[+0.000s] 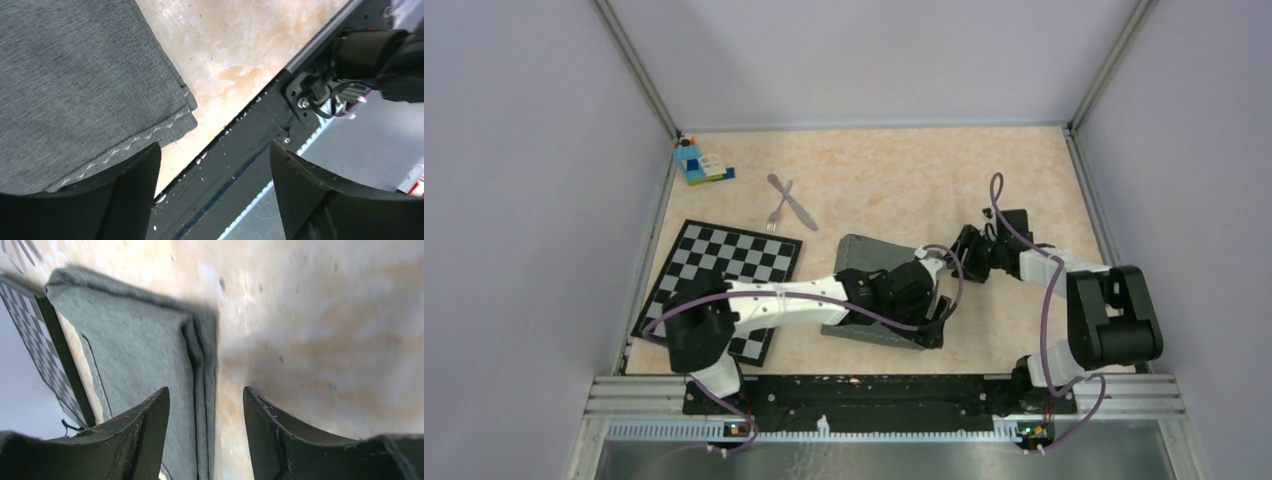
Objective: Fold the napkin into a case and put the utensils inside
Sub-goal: Smooth out the lower triangle-folded napkin at the center of the board.
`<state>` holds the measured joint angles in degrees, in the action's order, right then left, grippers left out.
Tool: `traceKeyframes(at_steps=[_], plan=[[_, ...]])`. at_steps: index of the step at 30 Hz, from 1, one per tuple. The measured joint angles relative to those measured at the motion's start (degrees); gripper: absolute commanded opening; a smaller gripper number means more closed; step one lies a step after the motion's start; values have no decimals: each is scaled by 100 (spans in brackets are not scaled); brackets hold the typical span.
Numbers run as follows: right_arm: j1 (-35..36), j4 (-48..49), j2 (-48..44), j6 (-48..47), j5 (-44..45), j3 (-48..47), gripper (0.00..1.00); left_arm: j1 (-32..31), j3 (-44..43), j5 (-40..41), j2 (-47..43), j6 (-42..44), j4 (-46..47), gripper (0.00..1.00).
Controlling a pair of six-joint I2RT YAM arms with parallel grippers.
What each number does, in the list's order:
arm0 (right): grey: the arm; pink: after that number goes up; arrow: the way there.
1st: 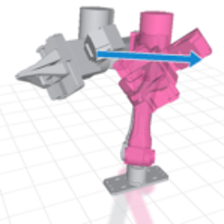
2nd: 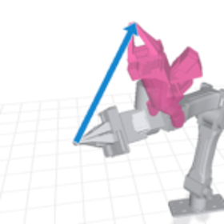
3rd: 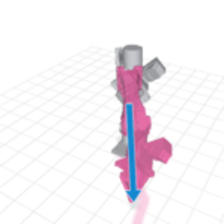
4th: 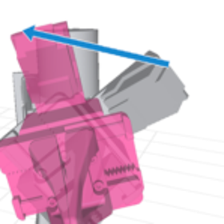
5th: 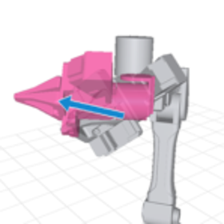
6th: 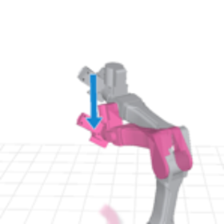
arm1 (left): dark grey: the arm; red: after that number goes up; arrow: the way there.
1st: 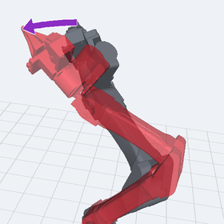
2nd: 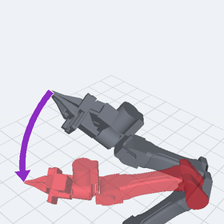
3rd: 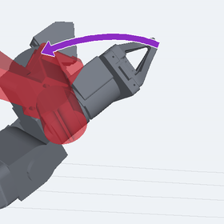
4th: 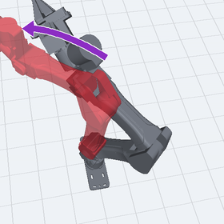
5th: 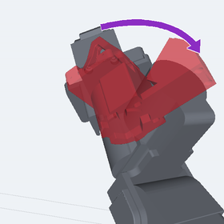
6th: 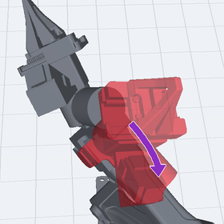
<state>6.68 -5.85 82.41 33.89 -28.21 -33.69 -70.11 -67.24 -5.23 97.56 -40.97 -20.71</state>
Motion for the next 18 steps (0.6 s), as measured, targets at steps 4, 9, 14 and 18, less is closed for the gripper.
traceKeyframes(at_steps=[4, 9, 14, 18], plan=[[66, 205, 522, -116, 72, -461, 51, 195, 407, -85, -686, -22, 155, 85], [173, 323, 970, -153, 170, -793, 22, 726, 1023, -216, -1443, -81, 407, 85], [260, 348, 1456, -195, 195, -1152, 0, 1331, 1519, -293, -2122, -85, 415, 87], [286, 210, 2076, -494, 129, -1939, 0, 1930, 1978, -289, -2881, -114, 570, 91]])
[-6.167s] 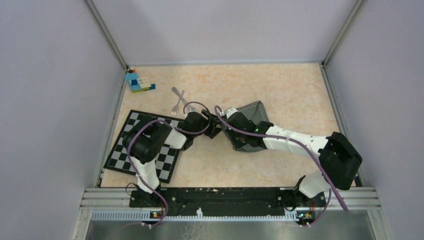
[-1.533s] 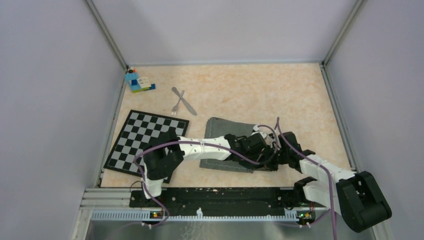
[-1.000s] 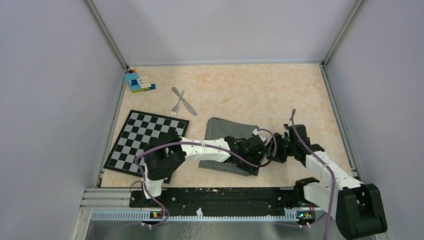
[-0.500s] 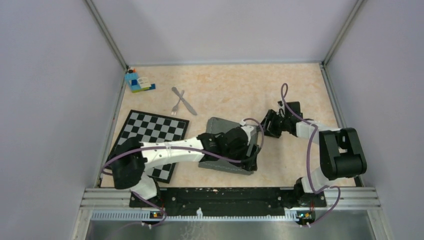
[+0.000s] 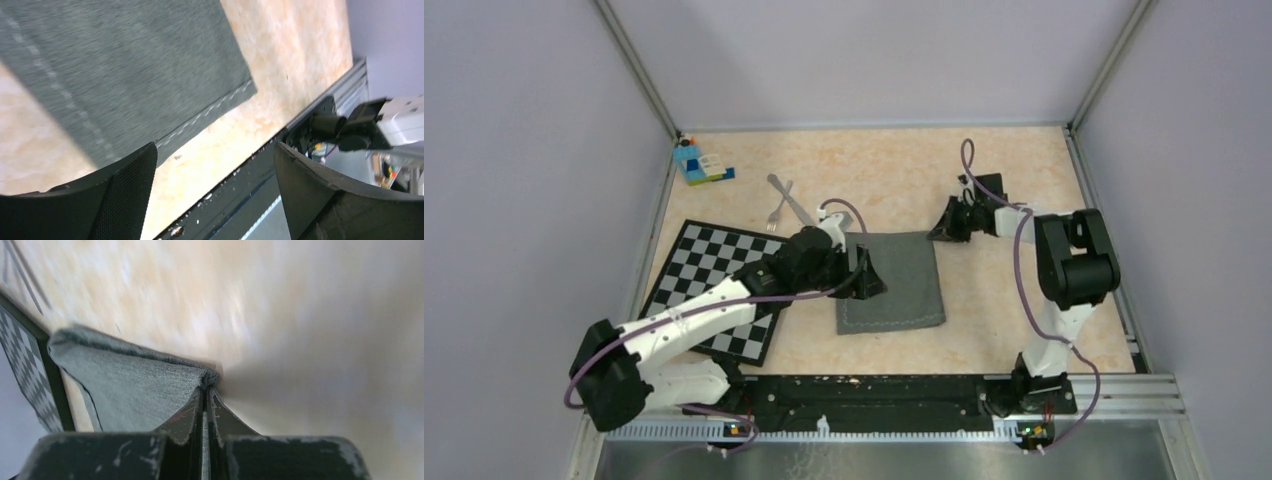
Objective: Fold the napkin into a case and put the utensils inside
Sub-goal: Smooth out the lower triangle-folded napkin at the center of the board.
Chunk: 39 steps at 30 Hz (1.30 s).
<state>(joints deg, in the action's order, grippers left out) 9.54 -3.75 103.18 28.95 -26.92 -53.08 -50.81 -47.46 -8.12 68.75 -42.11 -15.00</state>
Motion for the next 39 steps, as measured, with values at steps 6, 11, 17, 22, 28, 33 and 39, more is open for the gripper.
traceKeyframes(at_steps=[6, 11, 17, 22, 28, 33, 39], plan=[[173, -621, 1209, -704, 129, -2065, 47, 1130, 525, -153, -603, -234, 557, 87], [680, -1928, 774, -1130, 1255, -2479, 49, 1775, 356, -468, 90, -264, 1134, 67], [874, -1696, -944, -791, -304, -734, 7, 2262, -352, -922, 1707, -149, 1652, 40], [647, -1213, -1156, -507, -1379, 774, 0, 2503, -1029, -1134, 2778, 79, 1766, 30], [-83, -1141, -1202, -444, -1628, 1488, 0, 2599, -1169, -1058, 3316, 247, 1805, 25], [-345, -664, -1405, -330, -1519, 1810, 0, 2636, -1169, -907, 3670, 387, 1803, 25], [-446, -557, -1681, -236, -1213, 2120, 6, 2695, -1311, -726, 3895, 667, 1663, 31]])
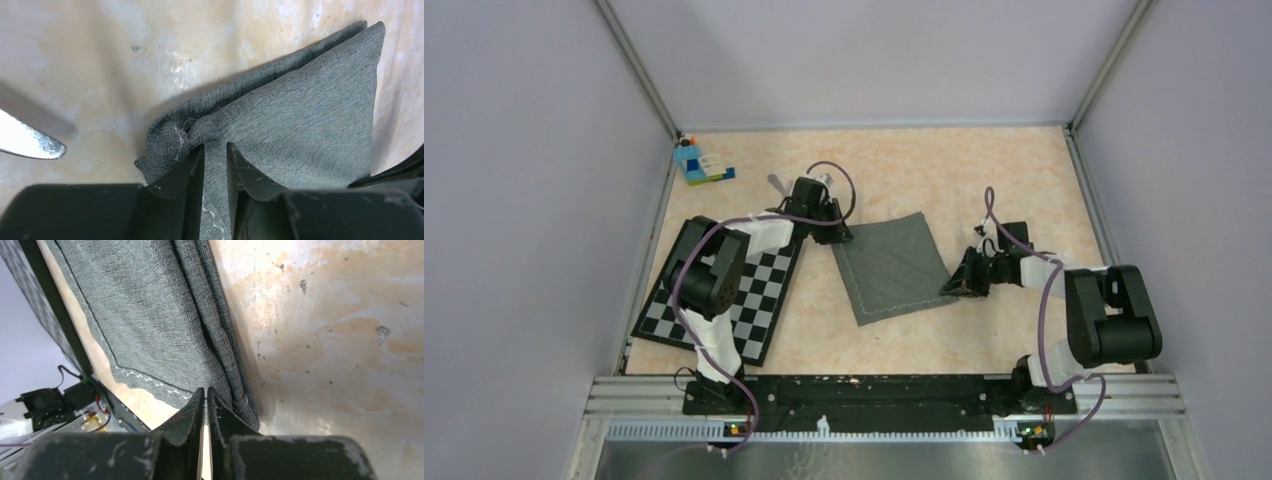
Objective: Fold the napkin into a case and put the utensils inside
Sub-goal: Smooth out the lower triangle-folded napkin at the center of the board.
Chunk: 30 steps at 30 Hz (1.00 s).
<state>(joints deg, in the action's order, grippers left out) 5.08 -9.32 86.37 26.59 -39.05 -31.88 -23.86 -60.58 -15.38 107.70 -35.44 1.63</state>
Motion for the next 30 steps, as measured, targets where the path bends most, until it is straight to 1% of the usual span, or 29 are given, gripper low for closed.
traceKeyframes(at_steps=[3, 4, 6, 11, 17, 20, 24, 26, 29, 30], plan=[[114, -164, -227, -7, 190, -52, 9, 7, -208, -24, 37, 157, -243, 39], [173, -249, -306, -2, 197, -107, 10, 11, -243, -59, 31, 195, -282, 44], [280, -319, -450, 26, 157, -238, 12, 22, -275, -190, -4, 249, -328, 48], [282, -251, -603, 59, 208, -385, 12, 28, -330, -544, -142, 247, -365, 52], [140, -63, -483, 70, 756, 85, 12, 31, -166, -765, -197, 249, -262, 62], [118, -20, -474, 66, 756, 94, 13, 17, -90, -774, -258, 308, -345, 67], [262, -417, -560, -50, 1121, -186, 24, -48, -90, -780, -592, 426, -535, 69], [345, -643, -597, -111, 1283, -522, 30, -109, -66, -833, -872, 431, -535, 70], [385, -601, -503, -37, 1182, -1029, 34, -254, 52, -925, -1231, 409, -463, 70], [393, -396, -317, 52, 1062, -1331, 35, -321, 114, -935, -1327, 393, -439, 69]])
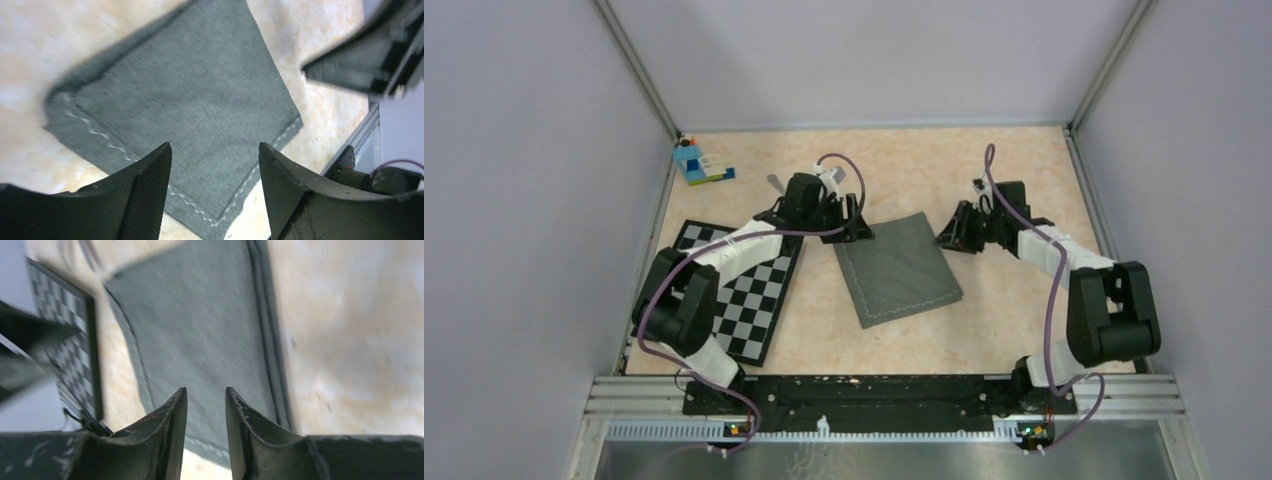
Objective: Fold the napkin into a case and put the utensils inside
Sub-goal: Smooth out the lower triangle-folded napkin at the center of the board.
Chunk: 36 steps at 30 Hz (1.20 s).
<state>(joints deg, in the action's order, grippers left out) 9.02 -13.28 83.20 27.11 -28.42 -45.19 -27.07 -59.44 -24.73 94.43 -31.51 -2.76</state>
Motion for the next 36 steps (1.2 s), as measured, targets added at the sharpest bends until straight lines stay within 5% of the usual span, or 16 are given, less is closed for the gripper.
traceKeyframes(at_steps=[4, 10, 20, 29, 36], plan=[[24, 699, 929, 380, -413, -791, 32, -372, 251, -42, -170, -59, 66, 69], [37, 1366, 2378, 811, -863, -1805, 15, -780, 660, -35, -170, -173, 68, 69], [17, 1832, 3421, 855, -1102, -2006, 15, -1668, 1150, 33, -160, -485, 402, 70], [140, 778, 3370, 17, -833, -2636, 35, -2343, 1318, 22, 225, -931, 896, 70], [284, 142, 1427, -146, -680, -1569, 32, -2367, 1318, 13, 179, -1045, 946, 72]])
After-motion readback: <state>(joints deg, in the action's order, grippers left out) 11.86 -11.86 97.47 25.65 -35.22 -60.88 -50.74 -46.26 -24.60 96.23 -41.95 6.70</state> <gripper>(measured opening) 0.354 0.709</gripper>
